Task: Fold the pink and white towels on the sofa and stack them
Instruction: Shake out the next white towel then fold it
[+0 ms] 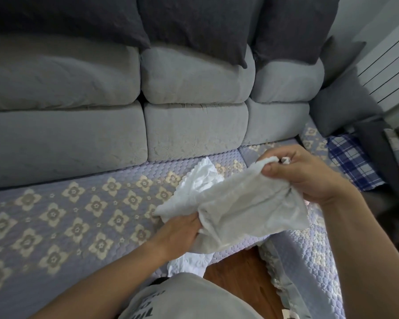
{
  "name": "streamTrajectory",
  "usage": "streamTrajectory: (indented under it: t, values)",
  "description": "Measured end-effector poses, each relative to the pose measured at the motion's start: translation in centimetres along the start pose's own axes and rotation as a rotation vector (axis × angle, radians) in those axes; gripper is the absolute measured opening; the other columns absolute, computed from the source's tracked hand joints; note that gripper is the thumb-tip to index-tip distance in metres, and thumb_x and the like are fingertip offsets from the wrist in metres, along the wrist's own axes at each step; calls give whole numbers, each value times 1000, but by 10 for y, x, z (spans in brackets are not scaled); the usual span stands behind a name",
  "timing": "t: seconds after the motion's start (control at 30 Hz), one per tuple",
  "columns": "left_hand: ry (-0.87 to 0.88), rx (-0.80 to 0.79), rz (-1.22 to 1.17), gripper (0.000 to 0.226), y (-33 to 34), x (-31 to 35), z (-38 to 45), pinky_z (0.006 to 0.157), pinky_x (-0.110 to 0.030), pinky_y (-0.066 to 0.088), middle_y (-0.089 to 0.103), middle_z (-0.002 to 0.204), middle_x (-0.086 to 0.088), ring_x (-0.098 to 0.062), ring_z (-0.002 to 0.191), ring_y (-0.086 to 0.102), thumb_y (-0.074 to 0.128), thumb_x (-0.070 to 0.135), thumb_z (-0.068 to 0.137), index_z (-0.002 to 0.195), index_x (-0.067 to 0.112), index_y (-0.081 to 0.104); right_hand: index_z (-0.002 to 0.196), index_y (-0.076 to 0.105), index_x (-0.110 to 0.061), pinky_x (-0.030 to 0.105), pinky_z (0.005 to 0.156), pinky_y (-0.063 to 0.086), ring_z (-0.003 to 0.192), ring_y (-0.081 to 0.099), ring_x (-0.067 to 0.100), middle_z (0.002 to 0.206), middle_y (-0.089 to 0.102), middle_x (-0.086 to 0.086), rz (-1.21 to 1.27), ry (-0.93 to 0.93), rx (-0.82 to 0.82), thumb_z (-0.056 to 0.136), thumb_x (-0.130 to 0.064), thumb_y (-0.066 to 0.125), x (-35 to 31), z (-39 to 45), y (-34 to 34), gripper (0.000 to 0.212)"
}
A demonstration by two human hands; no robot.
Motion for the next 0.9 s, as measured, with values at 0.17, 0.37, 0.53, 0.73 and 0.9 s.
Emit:
streamTrajectory:
  t: [0.17, 0.37, 0.53, 0.73, 0.9]
  values:
    - [-112, -68, 388, 35, 18, -8, 10, 64, -35, 58, 72, 104, -1, -20, 82, 72, 62, 23, 91, 127, 19, 61, 85, 78, -10, 28, 65, 56, 75, 71, 22, 83, 73, 12, -13, 12, -30, 63, -47, 90, 1, -5, 2, 45]
    - [-207, 134, 454, 54, -17, -17, 4, 36, -27, 31, 60, 85, -4, -24, 46, 57, 83, 19, 71, 119, 12, 59, 87, 77, -5, 30, 63, 57, 74, 70, 24, 84, 71, 14, 7, 47, -9, 62, -45, 91, 4, -14, -8, 49]
    - [-363, 215, 542, 77, -48, -36, 21, 57, -38, 50, 47, 115, -13, -31, 87, 56, 69, 36, 85, 149, 26, 27, 84, 77, -4, 32, 62, 58, 71, 70, 25, 81, 70, 16, 29, 62, -53, 61, -42, 93, 2, -21, -13, 47]
    - [-311, -55, 815, 57, -37, -38, 50, 111, -71, 16, -8, 167, -13, -46, 150, 6, 34, 41, 104, 157, 27, 20, 83, 78, -6, 32, 63, 59, 70, 69, 25, 79, 70, 16, -12, 47, -78, 58, -44, 94, -8, -20, -10, 48]
    - [-561, -31, 753, 60, -50, -56, 61, 108, -68, 29, 3, 165, -9, -41, 148, 15, 35, 43, 105, 157, 16, 21, 82, 78, -6, 34, 66, 58, 73, 68, 28, 83, 69, 20, 13, 39, -78, 60, -40, 94, -8, -32, -17, 43]
Point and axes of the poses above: each hand's wrist, its own z-axis towards the middle knuckle, its own y-axis out of the palm, x = y × z, the point moved 2 cm from there along z, towards the middle knuckle
